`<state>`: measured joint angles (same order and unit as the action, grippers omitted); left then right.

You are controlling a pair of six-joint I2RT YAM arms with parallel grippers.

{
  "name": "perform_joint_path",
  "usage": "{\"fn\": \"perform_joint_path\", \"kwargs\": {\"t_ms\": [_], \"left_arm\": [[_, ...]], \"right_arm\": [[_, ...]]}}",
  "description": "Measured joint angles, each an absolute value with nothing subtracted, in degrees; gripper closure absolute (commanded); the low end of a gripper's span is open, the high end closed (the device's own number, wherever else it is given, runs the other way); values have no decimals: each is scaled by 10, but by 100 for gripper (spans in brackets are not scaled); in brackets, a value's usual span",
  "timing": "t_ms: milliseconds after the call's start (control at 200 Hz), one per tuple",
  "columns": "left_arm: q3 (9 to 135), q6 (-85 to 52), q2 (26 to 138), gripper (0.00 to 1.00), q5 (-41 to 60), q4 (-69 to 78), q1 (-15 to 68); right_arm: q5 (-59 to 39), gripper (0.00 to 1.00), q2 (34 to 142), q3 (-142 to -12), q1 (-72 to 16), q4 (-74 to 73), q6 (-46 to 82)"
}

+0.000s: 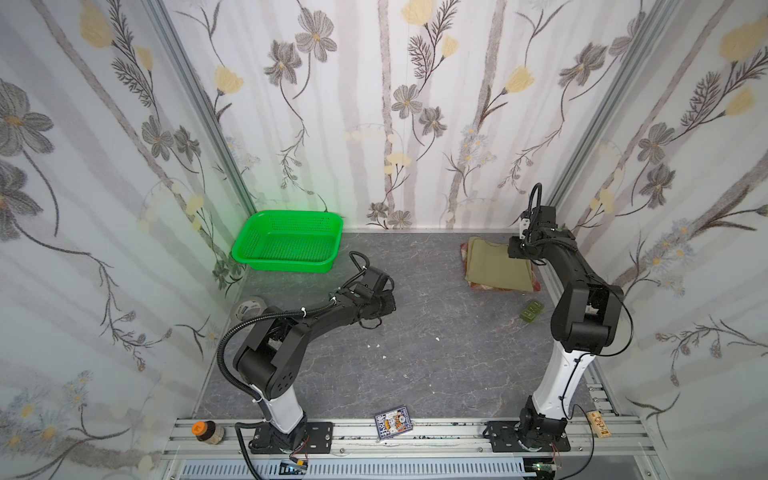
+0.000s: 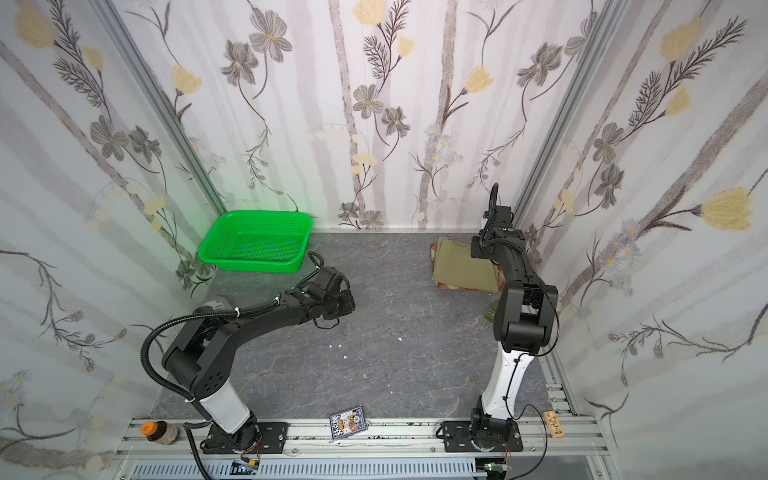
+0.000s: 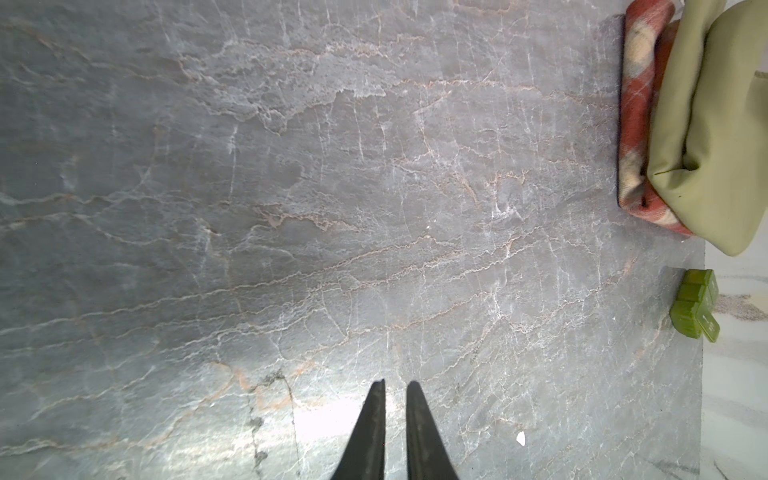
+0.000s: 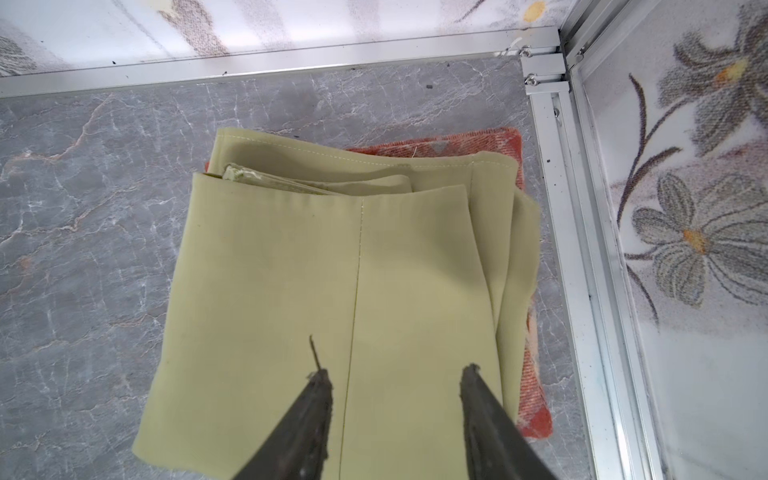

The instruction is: Fold and stack the skirts

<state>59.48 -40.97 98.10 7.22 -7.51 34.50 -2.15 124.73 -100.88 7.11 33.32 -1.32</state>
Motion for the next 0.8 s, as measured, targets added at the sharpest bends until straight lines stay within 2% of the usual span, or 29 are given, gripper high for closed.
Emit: {"fn": "perform_joint_path", "kwargs": {"t_ms": [195, 365, 455, 640, 729, 799], "left_arm": [[588, -409, 958, 85, 61, -75, 345], [583, -405, 937, 79, 50, -76, 343], [583, -400, 924, 70, 43, -76, 341], [583, -391, 892, 67, 26, -77, 333], [583, -378, 869, 58, 6, -77, 321], [586, -367, 849, 38, -8, -78, 308]], "right_arm": [[-32, 60, 1291, -1014, 84, 311, 11], [-14, 59, 1320, -1028, 98, 309, 34], [-13, 61, 1325, -1033, 97, 309, 38], [-20, 63, 1297, -1002, 94, 302, 58], [-18, 62, 1227, -939, 83, 293, 70], [-17, 57, 1148, -882, 61, 271, 75]]}}
